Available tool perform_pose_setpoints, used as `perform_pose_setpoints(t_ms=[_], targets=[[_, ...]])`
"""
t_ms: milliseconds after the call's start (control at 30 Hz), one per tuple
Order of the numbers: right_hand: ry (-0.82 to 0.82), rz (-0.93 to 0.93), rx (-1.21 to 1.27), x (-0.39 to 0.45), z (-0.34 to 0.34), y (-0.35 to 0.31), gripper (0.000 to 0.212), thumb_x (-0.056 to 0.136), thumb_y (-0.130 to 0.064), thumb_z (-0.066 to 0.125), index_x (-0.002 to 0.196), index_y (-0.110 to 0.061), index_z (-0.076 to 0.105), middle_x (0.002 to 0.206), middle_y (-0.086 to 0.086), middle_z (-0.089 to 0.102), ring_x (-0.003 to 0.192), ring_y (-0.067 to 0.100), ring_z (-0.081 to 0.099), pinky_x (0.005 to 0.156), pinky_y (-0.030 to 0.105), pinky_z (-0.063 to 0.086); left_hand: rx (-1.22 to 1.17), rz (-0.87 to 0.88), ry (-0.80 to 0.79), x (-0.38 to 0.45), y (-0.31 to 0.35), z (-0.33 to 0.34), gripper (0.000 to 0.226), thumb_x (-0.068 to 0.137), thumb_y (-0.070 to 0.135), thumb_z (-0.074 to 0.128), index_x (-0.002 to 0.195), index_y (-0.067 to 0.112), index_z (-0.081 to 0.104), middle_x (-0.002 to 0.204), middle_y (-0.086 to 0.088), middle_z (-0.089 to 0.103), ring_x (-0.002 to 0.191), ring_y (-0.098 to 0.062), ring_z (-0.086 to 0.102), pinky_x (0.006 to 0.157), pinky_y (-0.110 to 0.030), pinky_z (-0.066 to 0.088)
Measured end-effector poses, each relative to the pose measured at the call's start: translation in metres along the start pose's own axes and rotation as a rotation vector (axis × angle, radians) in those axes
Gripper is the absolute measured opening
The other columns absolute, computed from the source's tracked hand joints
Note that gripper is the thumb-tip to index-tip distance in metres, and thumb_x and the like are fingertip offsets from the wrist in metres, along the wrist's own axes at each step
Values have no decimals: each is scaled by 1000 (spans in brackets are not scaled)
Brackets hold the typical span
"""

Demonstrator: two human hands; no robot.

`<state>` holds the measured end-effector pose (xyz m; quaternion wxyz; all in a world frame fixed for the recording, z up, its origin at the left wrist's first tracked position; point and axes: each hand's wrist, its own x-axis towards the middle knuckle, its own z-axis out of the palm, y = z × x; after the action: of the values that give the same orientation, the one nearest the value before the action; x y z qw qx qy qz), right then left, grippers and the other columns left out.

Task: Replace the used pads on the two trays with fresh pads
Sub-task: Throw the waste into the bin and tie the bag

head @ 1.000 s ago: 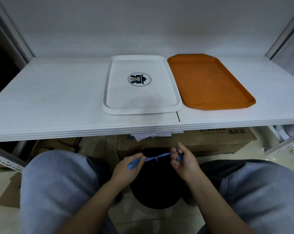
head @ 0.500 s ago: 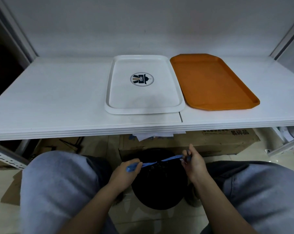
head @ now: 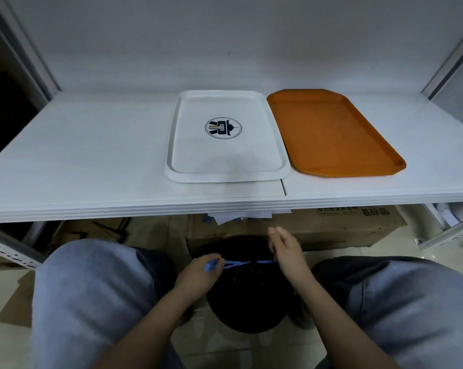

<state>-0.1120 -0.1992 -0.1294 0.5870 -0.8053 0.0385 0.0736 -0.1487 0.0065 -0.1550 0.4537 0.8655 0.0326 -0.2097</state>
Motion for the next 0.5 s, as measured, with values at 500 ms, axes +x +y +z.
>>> perform_pose_setpoints(t_ms=[500], targets=[[-298, 45, 154, -5, 13, -32, 37, 99, -25, 46, 69, -11, 62, 66, 1, 65, 49, 6, 48, 53, 18, 39, -390, 96, 67, 3, 22, 22, 31, 90, -3, 51, 106, 22, 61, 113, -1, 64, 108, -11, 59, 86, -14, 44]])
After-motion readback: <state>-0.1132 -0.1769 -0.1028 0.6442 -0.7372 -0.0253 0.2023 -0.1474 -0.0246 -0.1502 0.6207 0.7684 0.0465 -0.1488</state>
